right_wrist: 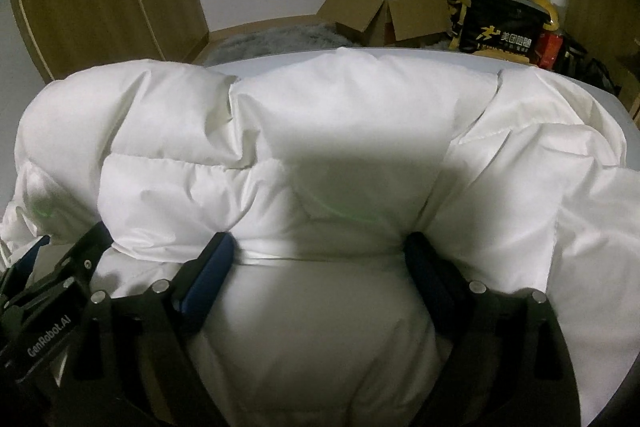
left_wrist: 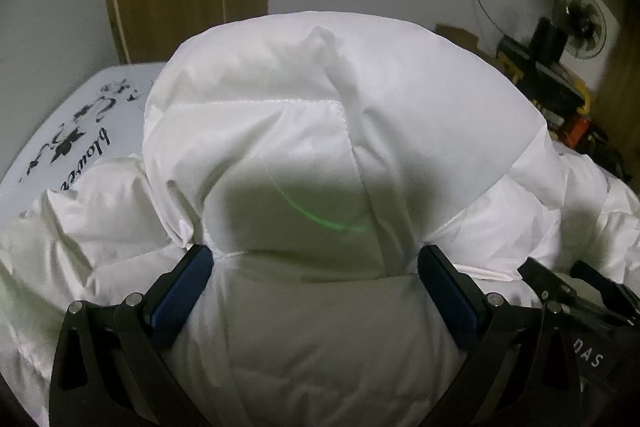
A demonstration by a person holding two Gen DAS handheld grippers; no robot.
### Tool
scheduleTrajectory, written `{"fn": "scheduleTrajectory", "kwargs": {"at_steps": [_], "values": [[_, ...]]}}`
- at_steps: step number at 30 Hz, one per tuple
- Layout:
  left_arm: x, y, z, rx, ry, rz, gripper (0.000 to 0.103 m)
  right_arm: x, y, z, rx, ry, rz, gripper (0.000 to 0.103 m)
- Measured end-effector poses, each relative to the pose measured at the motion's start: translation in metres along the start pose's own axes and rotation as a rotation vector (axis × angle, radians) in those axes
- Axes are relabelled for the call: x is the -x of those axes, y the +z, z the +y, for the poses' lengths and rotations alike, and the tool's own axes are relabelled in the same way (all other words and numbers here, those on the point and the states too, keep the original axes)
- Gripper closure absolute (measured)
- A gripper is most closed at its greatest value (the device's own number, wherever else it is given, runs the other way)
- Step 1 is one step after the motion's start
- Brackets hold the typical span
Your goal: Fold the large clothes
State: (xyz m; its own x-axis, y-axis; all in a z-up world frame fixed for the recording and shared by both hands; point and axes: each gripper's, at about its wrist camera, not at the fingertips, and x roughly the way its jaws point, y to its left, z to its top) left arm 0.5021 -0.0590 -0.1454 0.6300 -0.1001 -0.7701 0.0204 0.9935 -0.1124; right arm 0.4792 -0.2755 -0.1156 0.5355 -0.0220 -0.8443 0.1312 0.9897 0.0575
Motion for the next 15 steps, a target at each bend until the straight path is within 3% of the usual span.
{"fn": "scheduleTrajectory", "kwargs": {"at_steps": [2, 4, 6, 9, 12, 13, 15], "values": [[0.018, 0.019, 0.013, 0.025, 0.008, -0.011, 0.001, 0.026, 0.011, -0.008, 0.000, 0.024, 0.020, 0.019], [0.041, 0.040, 0.028, 0.025, 0.043, -0.089, 0.000, 0.066, 0.023, -0.025, -0.008, 0.024, -0.087, 0.017], [0.050, 0.059, 0.040, 0.010, 0.080, -0.122, 0.000, 0.080, 0.036, -0.042, 0.024, -0.092, -0.128, 0.010], [0.043, 0.067, 0.059, 0.009, 0.103, -0.116, 0.000, 0.063, 0.043, -0.076, 0.009, -0.102, -0.095, 0.009], [0.015, 0.050, 0.068, -0.025, 0.134, -0.079, 0.000, 0.024, 0.029, -0.094, 0.022, -0.136, -0.035, 0.009], [0.003, 0.042, 0.071, -0.028, 0.122, -0.053, 0.000, 0.010, 0.024, -0.096, 0.033, -0.166, -0.013, 0.009], [-0.015, 0.025, 0.081, 0.012, 0.075, -0.005, 0.000, 0.003, 0.022, -0.100, 0.021, -0.142, -0.052, 0.005]]}}
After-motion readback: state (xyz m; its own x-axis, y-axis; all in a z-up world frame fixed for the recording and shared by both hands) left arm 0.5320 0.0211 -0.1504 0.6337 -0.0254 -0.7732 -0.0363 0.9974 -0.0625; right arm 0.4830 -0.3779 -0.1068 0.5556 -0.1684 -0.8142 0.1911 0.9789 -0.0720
